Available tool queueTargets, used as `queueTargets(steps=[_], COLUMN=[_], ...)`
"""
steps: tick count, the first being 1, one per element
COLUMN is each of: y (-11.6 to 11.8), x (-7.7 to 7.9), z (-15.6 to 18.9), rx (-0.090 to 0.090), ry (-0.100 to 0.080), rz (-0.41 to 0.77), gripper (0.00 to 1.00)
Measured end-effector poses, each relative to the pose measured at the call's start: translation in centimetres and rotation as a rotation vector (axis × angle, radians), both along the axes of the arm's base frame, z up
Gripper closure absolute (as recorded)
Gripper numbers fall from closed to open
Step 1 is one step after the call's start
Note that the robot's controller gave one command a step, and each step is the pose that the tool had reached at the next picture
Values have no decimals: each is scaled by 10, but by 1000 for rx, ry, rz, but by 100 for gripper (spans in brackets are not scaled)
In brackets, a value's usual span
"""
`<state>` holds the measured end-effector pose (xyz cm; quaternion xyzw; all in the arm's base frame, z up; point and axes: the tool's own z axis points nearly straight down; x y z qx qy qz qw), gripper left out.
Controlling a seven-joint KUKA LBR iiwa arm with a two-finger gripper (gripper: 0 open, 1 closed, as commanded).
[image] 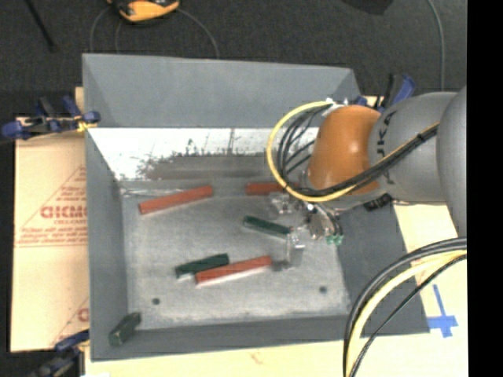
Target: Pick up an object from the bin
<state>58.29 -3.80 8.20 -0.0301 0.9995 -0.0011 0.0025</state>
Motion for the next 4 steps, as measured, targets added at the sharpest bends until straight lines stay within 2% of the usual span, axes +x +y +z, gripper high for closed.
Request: queueTargets(steps=[1,2,3,4], y=[9,9,75,75], x=[-1,-1,13,13], z=[-11,-11,103,103], rx=[0,0,2,2], ry=[3,3,0,1], rz=[55,56,193,194], gripper=[100,100,100,100])
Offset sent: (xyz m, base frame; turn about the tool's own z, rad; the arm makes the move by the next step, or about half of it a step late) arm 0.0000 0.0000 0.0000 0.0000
